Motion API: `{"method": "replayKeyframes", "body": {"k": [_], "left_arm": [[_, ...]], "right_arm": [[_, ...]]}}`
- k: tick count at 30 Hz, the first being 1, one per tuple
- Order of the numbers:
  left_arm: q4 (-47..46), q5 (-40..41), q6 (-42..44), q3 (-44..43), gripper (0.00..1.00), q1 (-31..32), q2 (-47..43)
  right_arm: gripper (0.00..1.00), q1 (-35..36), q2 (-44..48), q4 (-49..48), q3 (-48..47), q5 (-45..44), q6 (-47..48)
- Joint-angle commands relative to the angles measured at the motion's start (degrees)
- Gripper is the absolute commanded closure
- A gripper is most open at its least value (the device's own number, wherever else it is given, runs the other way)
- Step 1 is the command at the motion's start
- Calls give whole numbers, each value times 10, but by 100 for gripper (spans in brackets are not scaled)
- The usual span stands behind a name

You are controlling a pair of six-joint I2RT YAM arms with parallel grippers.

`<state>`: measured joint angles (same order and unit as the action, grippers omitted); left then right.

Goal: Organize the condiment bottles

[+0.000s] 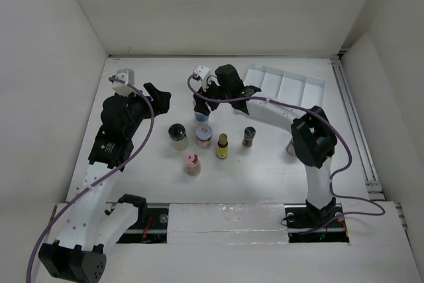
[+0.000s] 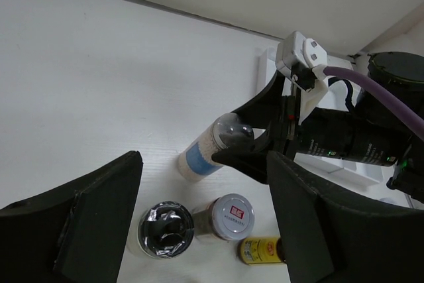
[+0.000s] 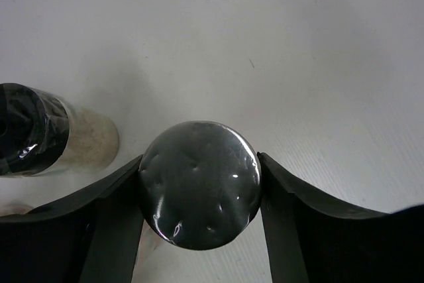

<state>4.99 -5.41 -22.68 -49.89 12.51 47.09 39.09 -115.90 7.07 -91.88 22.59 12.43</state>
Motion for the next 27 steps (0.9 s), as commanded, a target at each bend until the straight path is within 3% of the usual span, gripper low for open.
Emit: {"method": "replayKeyframes", "body": {"k": [1,7,12,19,27], "left_arm": [[-23,-14,4,-4,29,-3,0],[-23,-14,4,-4,29,-3,0],[-28,-14,4,-4,29,-3,0],[-28,-20,4,-4,30,-3,-5],[-28,-20,10,-4,30,-3,-5]], "right_arm": [[60,-1,13,-34,-20,4,-9],[60,-48,114,-135,16,-5,-42],[60,-140,140,-144,3,-47,-56],[60,-240,60,-136,-50,-54,-73],[60,-277,-7,-102,-126,-55,-79]]}}
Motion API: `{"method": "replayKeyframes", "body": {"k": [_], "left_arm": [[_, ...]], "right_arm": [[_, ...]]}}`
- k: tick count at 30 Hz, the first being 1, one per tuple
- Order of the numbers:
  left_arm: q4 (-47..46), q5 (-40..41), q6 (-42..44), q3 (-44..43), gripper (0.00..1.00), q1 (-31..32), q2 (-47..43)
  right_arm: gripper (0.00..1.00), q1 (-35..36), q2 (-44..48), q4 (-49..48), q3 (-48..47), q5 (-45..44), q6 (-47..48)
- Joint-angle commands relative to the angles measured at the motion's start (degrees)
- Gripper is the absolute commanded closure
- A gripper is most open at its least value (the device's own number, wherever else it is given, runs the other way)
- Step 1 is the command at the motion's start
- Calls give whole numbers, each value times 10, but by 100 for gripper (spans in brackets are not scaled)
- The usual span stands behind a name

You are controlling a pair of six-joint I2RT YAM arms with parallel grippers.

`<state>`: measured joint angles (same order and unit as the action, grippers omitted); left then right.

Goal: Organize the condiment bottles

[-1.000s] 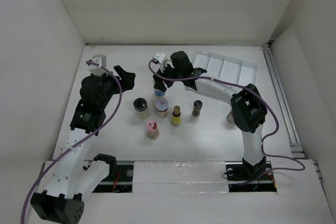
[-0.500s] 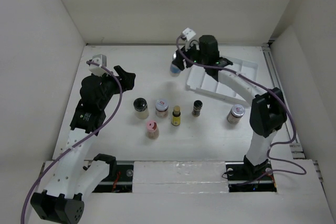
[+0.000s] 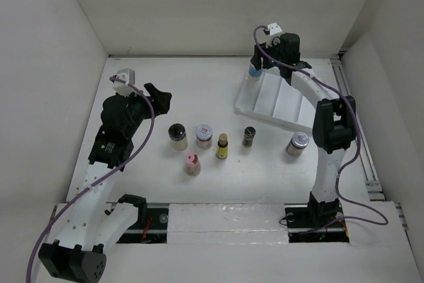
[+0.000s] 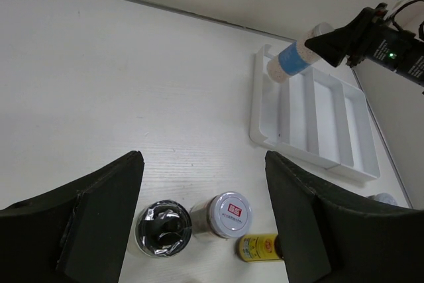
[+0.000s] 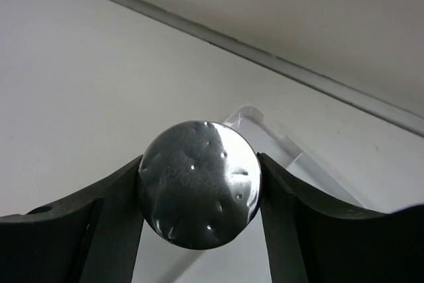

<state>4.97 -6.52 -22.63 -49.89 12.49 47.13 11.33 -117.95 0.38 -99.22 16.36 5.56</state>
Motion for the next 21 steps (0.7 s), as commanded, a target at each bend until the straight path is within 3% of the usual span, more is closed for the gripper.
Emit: {"method": "replayKeyframes", "body": {"k": [1,11,13,17,18,21], "left_arm": [[-28,-3,9,-4,30,-3,-6],[-28,-9,9,-4,30,-3,1],[-28,-9,9,-4,30,-3,1],[-28,-9,9,-4,30,-3,1],[-28,-9,9,-4,30,-3,1],[-28,-9,9,-4,30,-3,1]], "right_arm": [[60,-4,3,-35,-58,8,-11],[60,-10,-58,-25,-85,-19,-4],[55,-4,-58,-25,-85,-52,2],[28,3,-51,-25,-80,-73,15],[13,9,-39,-25,-66,-73,20],[0,15,-15,-25,-50,-72,20]]}}
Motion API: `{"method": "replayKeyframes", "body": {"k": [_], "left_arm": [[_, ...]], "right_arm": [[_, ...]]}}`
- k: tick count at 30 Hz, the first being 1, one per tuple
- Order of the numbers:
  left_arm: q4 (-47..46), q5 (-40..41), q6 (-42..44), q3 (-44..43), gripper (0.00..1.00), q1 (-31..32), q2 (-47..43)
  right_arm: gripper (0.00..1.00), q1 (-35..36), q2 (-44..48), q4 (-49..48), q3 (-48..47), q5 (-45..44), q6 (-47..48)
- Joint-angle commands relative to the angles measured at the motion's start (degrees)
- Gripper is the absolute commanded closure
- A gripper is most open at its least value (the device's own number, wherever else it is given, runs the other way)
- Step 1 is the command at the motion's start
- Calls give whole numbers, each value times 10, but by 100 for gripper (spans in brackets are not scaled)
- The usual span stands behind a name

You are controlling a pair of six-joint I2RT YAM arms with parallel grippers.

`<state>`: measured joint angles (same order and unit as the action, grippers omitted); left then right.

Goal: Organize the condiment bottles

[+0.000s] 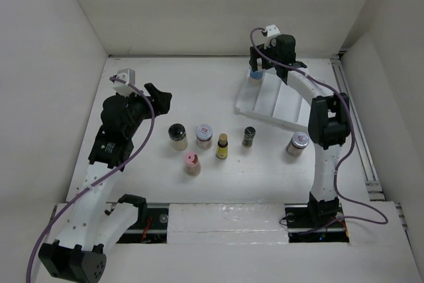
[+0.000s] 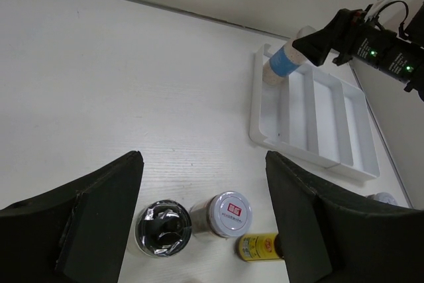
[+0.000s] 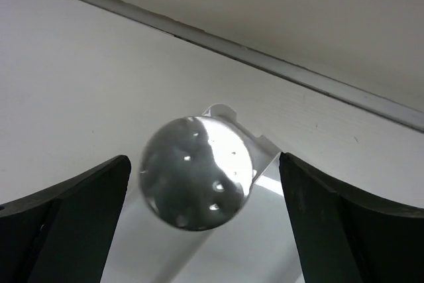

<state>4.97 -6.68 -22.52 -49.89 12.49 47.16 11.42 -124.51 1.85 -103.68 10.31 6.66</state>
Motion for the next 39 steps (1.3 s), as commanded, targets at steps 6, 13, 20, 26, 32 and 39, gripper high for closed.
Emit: {"method": "replayKeyframes", "body": {"k": [6,13,20,26,32,39], "left_arm": [[-28,0,3,-4,28,-3,0],[-22,14,-9,-4,27,-3,0],[-22,19,-9,-4,27,-3,-5],[-22,19,-9,-9,27,-3,-5],[-22,13,-9,-9,27,-3,0],[-27,13,-9,-9,27,-3,-5]], "right_arm": [[4,46,195,-47,101,1,10],[81,175,367,-142,353,23,-24],[27,276,486,-154,497,124,-9],[8,301,517,-104,551,147,-9],[12,331,488,-104,557,126,-1],[19,336,444,-104,546,90,-1]]}}
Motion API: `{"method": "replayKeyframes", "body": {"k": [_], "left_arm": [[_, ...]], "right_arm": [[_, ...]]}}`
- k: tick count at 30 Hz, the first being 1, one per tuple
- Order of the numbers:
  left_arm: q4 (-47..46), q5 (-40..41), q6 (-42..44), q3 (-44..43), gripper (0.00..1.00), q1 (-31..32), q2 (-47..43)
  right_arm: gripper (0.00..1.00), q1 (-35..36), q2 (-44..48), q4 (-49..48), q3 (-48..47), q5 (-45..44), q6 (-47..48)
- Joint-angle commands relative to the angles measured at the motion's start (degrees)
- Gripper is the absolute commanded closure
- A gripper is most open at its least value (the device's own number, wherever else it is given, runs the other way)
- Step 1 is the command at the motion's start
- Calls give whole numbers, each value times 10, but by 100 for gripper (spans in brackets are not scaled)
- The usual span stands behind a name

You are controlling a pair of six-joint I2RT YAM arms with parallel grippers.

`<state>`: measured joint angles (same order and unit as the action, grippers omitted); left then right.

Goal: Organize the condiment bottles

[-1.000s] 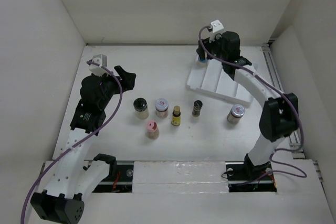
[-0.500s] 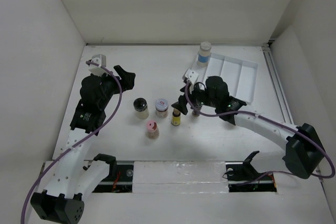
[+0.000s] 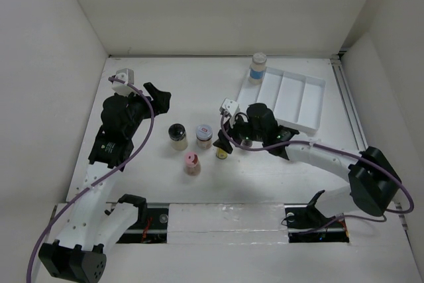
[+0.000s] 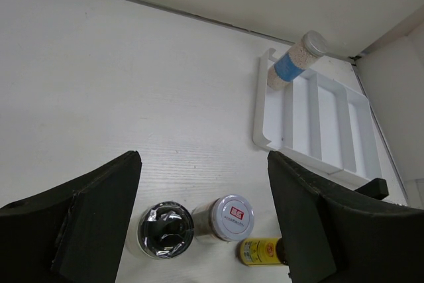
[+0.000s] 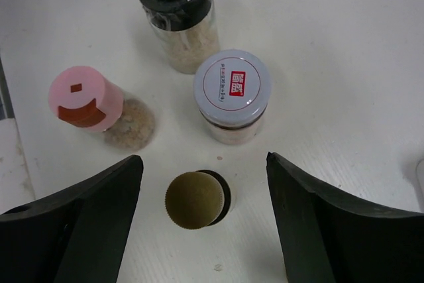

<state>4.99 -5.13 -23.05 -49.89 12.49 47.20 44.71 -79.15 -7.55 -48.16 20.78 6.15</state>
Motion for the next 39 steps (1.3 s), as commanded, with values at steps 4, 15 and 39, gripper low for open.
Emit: {"method": "replayKeyframes", "body": {"k": [4,15,39], "left_arm": [[-22,-2,-3,-9,27,-3,-5],[-28,-15,-3,-9,28,-3,8],[-28,-12,-3,-9,28,-3,2]], "right_arm": [[42,3,-21,-40,4,-22,-12],[77,-25,58,-109,-35,-71,-18],[79,-252,-229,-116,-267,-122,4]]}}
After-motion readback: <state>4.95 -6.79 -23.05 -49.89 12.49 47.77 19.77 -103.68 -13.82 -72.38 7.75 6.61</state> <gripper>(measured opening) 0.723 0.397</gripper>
